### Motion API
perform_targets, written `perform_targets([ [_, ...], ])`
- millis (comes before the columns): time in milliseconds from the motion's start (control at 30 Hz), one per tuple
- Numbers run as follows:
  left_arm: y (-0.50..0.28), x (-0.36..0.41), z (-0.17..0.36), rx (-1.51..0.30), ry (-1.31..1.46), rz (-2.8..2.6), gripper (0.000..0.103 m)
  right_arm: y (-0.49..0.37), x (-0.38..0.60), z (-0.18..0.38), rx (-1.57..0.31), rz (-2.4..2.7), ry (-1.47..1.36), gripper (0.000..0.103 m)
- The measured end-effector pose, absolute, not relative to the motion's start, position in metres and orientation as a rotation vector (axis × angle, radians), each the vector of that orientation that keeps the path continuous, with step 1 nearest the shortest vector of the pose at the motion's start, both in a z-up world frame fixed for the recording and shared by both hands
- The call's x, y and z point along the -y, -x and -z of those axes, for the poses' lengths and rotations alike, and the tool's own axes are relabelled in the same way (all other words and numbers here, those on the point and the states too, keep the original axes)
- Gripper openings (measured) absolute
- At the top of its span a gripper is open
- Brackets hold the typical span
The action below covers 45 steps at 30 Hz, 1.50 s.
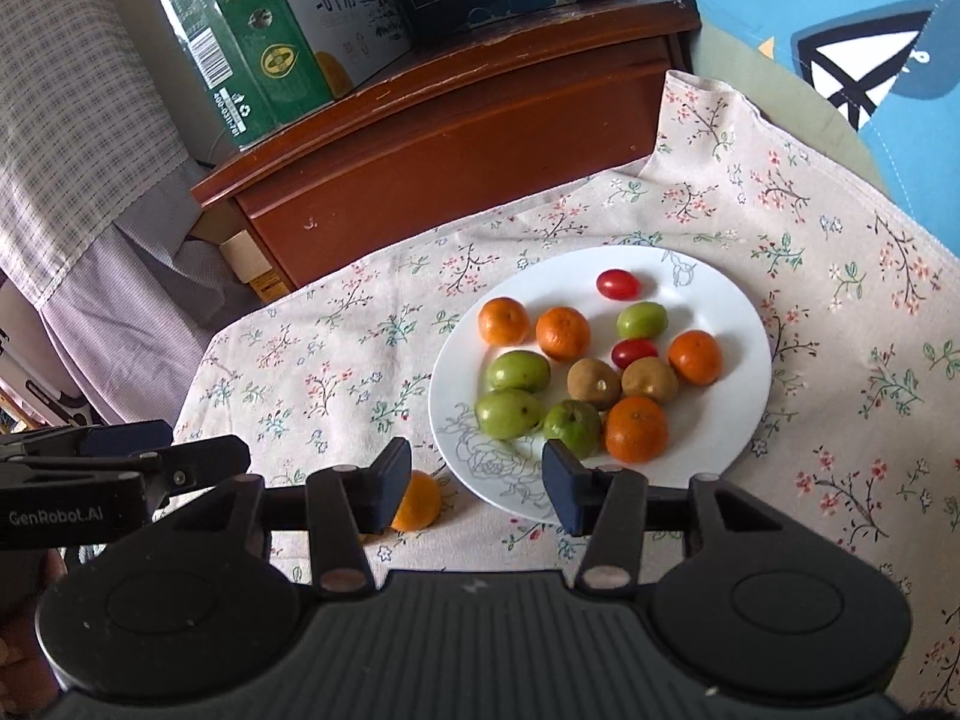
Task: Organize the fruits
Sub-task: 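Return both tools to the last mandarin and brown kiwi on the cloth, then grasp the mandarin with the right gripper while the left gripper grasps the last kiwi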
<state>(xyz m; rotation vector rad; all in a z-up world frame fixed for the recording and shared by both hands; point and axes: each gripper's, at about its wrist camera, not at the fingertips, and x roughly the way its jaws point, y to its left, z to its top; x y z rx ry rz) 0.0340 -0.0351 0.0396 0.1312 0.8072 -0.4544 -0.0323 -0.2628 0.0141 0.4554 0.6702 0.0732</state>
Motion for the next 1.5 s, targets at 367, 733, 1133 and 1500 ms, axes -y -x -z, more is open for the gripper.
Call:
perform_targets([
  [367, -0.039, 0.016, -0.024, -0.853, -0.142, 0.361, 0.086, 0.026, 0.229, -0.001, -0.686, -0.142, -0.340, 0.049],
  [733, -0.044, 0.012, -0.015, -0.879, -0.132, 0.332, 0.086, 0.010, 0.213, 0.016, -0.711, -0.156, -0.299, 0.049],
  [1133, -0.046, 0.009, -0.009, -0.897, -0.131, 0.319, 0.086, 0.004, 0.206, 0.021, -0.718, -0.163, -0.284, 0.047],
  [1500, -0.046, 0.012, -0.003, -0.915, -0.147, 0.324, 0.086, -0.003, 0.199, 0.027, -0.719, -0.157, -0.266, 0.036],
])
